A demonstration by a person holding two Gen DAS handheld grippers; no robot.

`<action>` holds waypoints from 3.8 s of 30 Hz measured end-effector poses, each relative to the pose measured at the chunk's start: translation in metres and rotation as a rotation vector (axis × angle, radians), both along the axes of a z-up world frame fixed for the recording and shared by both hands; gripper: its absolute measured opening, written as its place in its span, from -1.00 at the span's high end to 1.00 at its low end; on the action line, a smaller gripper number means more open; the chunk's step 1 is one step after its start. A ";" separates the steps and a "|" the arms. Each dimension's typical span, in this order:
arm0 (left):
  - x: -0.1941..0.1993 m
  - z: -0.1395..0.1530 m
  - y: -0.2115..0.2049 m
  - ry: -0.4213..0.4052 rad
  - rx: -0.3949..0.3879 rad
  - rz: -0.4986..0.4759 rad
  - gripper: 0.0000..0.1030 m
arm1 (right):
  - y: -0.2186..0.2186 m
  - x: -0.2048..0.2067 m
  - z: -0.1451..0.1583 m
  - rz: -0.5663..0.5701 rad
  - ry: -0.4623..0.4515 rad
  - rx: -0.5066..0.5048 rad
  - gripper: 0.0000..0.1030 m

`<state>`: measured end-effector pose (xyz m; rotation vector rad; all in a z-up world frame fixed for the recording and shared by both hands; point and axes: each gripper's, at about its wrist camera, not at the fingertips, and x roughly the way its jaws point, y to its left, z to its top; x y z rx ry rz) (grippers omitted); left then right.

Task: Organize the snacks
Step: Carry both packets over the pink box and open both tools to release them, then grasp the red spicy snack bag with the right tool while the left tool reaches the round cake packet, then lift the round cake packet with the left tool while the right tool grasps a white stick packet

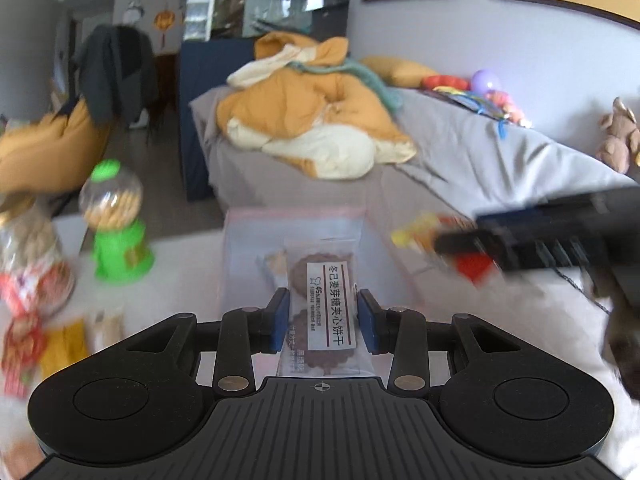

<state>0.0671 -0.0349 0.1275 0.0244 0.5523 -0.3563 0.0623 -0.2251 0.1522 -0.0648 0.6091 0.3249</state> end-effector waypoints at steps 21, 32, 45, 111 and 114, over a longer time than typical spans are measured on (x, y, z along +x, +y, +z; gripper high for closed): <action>0.059 -0.036 0.088 0.107 -0.180 0.088 0.22 | 0.045 0.161 -0.037 -0.030 0.205 -0.004 -0.26; -0.049 -0.043 0.249 0.119 -0.087 0.519 0.22 | 0.170 0.106 -0.018 0.280 0.200 0.016 -0.46; -0.073 -0.080 0.262 0.094 -0.111 0.574 0.21 | 0.253 0.046 -0.083 0.413 0.414 -0.042 -0.46; -0.035 -0.107 0.205 0.202 -0.020 0.362 -0.18 | 0.165 0.019 -0.087 0.334 0.254 -0.066 0.00; -0.061 -0.110 0.201 0.183 -0.127 0.391 -0.18 | 0.186 0.038 -0.081 0.330 0.269 -0.017 -0.04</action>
